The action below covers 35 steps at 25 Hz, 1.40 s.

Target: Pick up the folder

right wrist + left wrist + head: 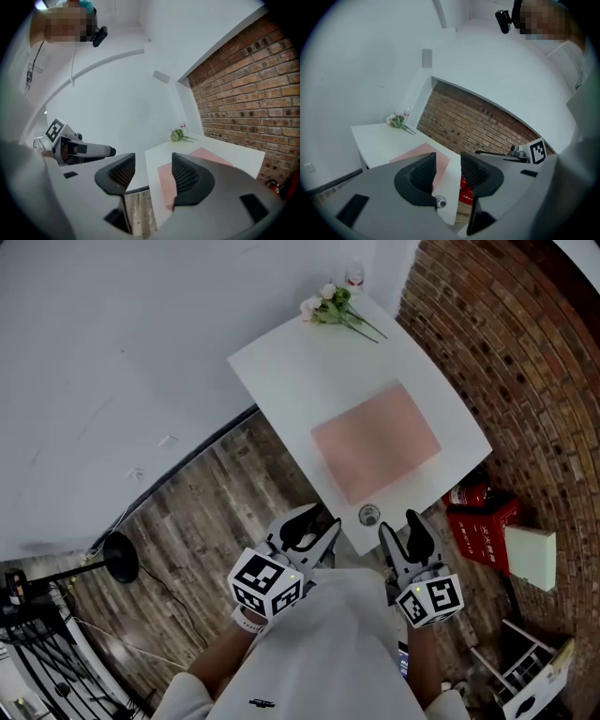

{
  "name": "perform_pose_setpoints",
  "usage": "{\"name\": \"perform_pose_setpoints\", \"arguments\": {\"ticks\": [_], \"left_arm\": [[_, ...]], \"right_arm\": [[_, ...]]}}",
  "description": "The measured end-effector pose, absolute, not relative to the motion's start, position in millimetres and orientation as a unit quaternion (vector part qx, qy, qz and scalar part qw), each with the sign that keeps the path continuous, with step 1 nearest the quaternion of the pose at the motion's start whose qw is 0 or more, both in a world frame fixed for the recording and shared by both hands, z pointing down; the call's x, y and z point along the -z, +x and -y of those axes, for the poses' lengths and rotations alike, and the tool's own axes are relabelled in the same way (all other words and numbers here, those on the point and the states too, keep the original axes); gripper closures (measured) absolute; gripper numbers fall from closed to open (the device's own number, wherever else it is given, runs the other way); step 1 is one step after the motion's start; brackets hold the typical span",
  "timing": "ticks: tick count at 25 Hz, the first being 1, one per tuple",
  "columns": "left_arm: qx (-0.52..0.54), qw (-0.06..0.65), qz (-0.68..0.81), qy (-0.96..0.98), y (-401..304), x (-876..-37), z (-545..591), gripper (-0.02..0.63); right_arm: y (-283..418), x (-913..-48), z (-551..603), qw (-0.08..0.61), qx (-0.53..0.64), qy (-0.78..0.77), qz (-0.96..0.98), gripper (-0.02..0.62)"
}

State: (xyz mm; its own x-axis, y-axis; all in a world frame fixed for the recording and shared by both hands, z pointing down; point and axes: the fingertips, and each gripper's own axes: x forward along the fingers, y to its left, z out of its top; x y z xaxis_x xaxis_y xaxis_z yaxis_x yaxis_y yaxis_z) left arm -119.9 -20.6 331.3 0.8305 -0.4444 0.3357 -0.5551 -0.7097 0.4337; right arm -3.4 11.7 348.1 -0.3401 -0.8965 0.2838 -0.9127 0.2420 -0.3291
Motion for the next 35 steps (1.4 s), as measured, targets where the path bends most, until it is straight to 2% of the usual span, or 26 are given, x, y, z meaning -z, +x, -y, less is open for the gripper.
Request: {"name": "perform_pose_setpoints", "arguments": {"ticks": [4, 16, 29, 35], "left_arm": [[-0.115, 0.269, 0.267, 0.918, -107.7, -335.0, 32.6, 0.445], [-0.192, 0.279, 0.224, 0.914, -50.0, -380.5, 62.0, 0.326], [-0.276, 0.241, 0.233, 0.901, -21.1, -449.1, 111.1, 0.299], [-0.293, 0.234, 0.243, 0.895, -16.6, -469.5, 145.9, 0.272]], "right_arm": [[12.0, -350.1, -0.9, -0.006, -0.244, 0.581, 0.777, 0.333], [58.7, -382.3, 33.2, -0.04, -0.292, 0.588, 0.754, 0.273], [82.5, -458.0, 52.7, -0.074, -0.399, 0.585, 0.702, 0.243], [84.5, -494.5, 67.8, -0.079, -0.442, 0.582, 0.678, 0.197]]}}
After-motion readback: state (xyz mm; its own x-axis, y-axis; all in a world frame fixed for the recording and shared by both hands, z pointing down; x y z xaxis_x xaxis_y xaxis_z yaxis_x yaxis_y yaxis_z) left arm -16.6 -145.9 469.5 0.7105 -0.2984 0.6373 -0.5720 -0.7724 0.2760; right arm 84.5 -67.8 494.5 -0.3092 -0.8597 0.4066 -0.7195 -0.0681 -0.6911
